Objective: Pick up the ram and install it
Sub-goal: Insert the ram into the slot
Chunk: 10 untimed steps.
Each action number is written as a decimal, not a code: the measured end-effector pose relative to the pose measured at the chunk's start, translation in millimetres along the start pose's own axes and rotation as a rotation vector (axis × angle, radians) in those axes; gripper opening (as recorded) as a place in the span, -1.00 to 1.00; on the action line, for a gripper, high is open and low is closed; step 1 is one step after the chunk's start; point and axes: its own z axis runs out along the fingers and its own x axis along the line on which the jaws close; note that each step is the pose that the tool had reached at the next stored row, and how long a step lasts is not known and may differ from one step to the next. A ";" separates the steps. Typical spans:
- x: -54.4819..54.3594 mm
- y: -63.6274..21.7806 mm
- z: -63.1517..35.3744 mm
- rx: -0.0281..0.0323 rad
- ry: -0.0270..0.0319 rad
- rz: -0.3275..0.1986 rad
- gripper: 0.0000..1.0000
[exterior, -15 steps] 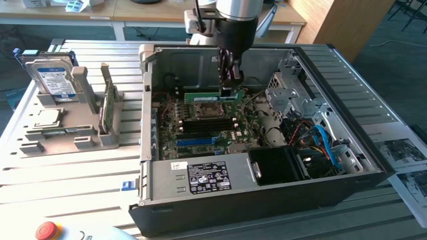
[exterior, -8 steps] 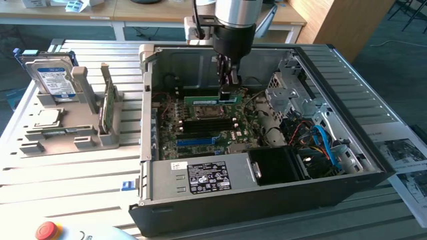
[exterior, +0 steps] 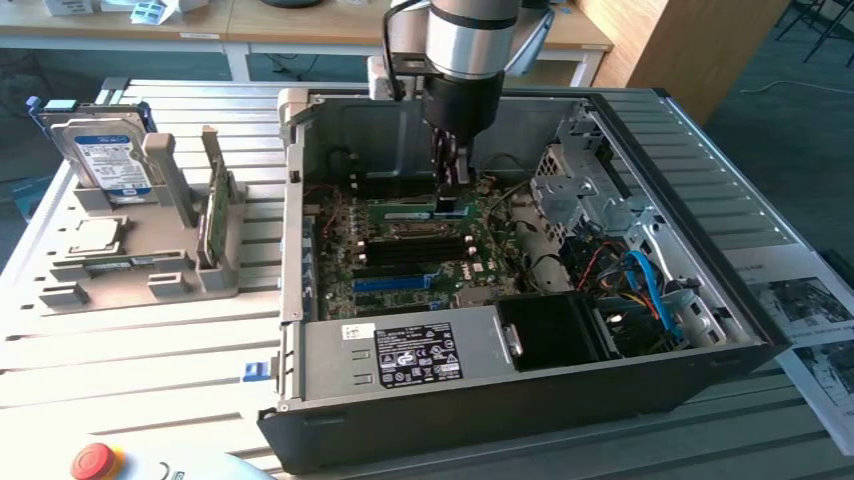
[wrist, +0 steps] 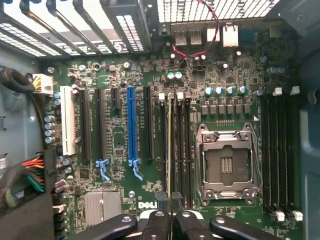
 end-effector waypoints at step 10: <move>-2.4 0.3 15.3 -0.0006 0.0002 0.010 -0.76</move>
